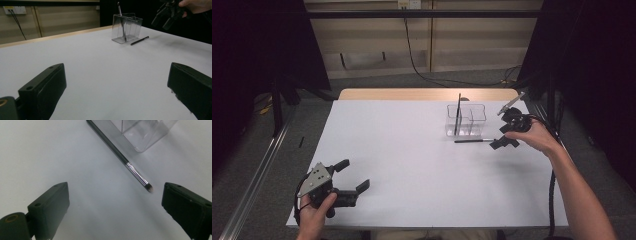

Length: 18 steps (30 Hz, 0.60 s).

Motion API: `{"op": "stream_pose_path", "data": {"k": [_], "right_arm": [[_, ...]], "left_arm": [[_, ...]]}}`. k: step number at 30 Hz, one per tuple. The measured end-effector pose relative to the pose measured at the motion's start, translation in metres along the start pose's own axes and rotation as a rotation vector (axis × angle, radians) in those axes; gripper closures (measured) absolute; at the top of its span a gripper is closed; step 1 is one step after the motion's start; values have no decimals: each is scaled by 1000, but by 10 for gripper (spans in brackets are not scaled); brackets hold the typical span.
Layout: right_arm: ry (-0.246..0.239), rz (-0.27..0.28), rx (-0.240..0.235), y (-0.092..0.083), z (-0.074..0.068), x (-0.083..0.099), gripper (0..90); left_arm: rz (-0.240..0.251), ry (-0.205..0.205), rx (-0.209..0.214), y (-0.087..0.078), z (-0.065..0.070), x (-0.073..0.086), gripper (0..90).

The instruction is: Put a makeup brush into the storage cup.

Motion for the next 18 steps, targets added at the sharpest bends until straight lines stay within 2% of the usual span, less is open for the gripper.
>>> {"op": "stream_pose_path", "data": {"k": [5,11,12,13,14,18], "right_arm": [[-58,-32,8,4,3,1,114],[-136,-93,41,11,10,1,270],[-141,-98,40,13,11,-1,272],[-134,-103,37,15,11,-2,302],[-149,-114,35,18,13,-3,344],[-165,-167,44,27,19,-2,391]], "left_arm": [[-8,7,0,1,0,1,22],[-16,11,3,2,0,2,22],[-18,13,3,2,0,2,22],[-16,10,5,3,0,2,22],[-17,13,5,2,0,2,22],[-16,14,3,2,-1,2,22]]}}
Point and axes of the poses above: each handheld gripper's, and its own axes: y roughly forward along the jaws, x roughly out of its underside, z roughly to its right, the point moved 10 cm from there along y, roughly forward along the jaws
